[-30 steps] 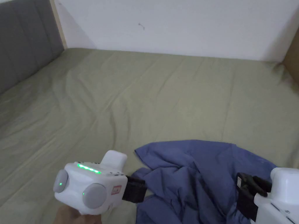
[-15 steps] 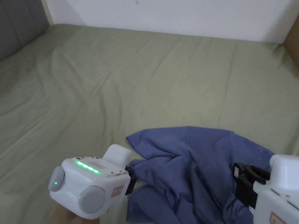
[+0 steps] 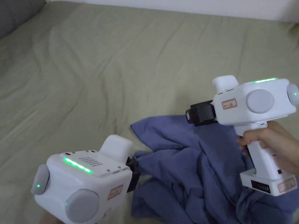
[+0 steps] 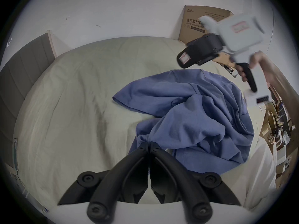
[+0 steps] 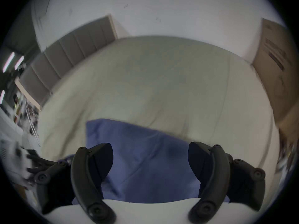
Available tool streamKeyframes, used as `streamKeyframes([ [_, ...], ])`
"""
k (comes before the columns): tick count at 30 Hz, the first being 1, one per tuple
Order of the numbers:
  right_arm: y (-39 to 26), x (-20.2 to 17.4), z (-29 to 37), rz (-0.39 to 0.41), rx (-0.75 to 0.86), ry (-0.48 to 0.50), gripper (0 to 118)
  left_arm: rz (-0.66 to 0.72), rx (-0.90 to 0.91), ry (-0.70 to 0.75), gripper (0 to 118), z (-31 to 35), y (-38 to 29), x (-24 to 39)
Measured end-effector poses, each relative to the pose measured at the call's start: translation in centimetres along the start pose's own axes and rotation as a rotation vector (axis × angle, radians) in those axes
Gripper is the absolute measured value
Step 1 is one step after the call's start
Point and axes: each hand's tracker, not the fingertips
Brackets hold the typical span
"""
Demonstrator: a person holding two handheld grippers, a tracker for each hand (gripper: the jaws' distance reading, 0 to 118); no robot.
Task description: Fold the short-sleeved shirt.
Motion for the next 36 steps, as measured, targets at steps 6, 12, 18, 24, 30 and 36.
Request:
streamKeyframes([
  [6,1.1,-0.2,-6.1,0.249,-0.160,-0.039,80,0.024,-0.007,-0.018,0,-0.3,0.0,-0.4],
  [12,0.5,-1.6,-6.1,0.262,-0.165,-0.005,43,0.042,-0.025,-0.016,0,-0.9,-0.1,-0.6],
  [18,0.1,-2.5,-4.5,0.317,-0.170,-0.039,4,0.072,-0.015,-0.012,0,0.4,0.4,-0.8],
  [24,1.3,0.5,2.4,0.092,-0.006,-0.012,4,0.116,0.023,0.047,0,3.5,1.0,-1.4],
  [30,2.1,3.6,13.9,-0.039,0.185,-0.041,5,0.172,0.156,0.135,0,9.6,3.0,-2.2],
  [36,1.8,4.1,26.9,-0.096,0.370,-0.148,5,0.132,0.320,0.263,0,17.9,7.2,-1.2],
])
